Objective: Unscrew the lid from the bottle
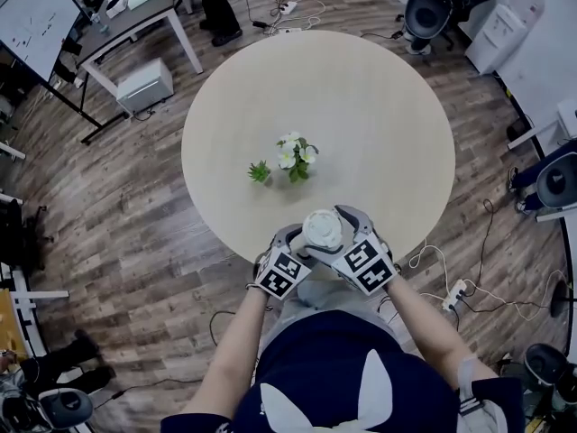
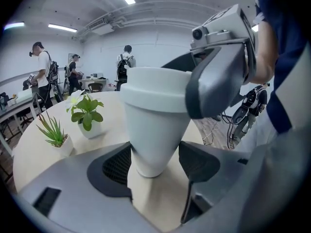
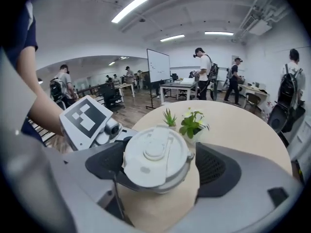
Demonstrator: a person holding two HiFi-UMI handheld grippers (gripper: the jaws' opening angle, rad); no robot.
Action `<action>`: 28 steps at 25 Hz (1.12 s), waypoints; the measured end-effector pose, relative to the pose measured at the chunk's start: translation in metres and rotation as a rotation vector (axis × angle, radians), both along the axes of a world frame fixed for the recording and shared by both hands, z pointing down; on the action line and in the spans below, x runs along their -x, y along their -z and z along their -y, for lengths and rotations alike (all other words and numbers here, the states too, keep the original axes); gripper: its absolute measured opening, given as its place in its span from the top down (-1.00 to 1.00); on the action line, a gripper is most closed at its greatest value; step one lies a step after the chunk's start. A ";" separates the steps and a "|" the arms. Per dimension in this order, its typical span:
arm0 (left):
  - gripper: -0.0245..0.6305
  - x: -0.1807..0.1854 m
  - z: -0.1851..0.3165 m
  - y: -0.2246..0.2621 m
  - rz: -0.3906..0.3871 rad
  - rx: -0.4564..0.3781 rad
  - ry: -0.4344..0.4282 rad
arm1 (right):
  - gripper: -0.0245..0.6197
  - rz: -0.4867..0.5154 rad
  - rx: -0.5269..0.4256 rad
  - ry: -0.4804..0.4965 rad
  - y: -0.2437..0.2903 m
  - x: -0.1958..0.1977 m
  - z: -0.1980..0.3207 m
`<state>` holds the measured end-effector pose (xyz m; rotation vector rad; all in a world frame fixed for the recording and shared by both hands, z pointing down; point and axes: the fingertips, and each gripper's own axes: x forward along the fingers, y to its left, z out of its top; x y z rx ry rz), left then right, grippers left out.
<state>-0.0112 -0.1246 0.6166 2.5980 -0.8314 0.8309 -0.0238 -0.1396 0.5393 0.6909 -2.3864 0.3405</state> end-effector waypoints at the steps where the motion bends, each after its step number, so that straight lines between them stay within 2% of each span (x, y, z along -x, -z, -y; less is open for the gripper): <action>1: -0.04 0.000 0.000 0.000 -0.001 0.002 0.002 | -0.48 0.002 0.002 -0.038 -0.002 -0.002 0.002; 4: -0.04 0.000 0.000 -0.003 -0.003 0.008 0.005 | -0.48 0.021 0.018 -0.134 -0.009 -0.006 0.006; 7: -0.04 0.001 0.000 -0.003 0.001 0.009 0.005 | -0.48 0.006 0.008 -0.170 -0.015 -0.005 0.006; 22: -0.04 0.000 -0.001 -0.003 -0.009 0.024 0.019 | -0.45 0.022 -0.006 -0.135 -0.010 -0.003 0.006; 28: -0.04 0.002 -0.001 -0.003 -0.003 0.023 0.023 | -0.45 0.074 -0.010 -0.143 0.004 -0.003 0.007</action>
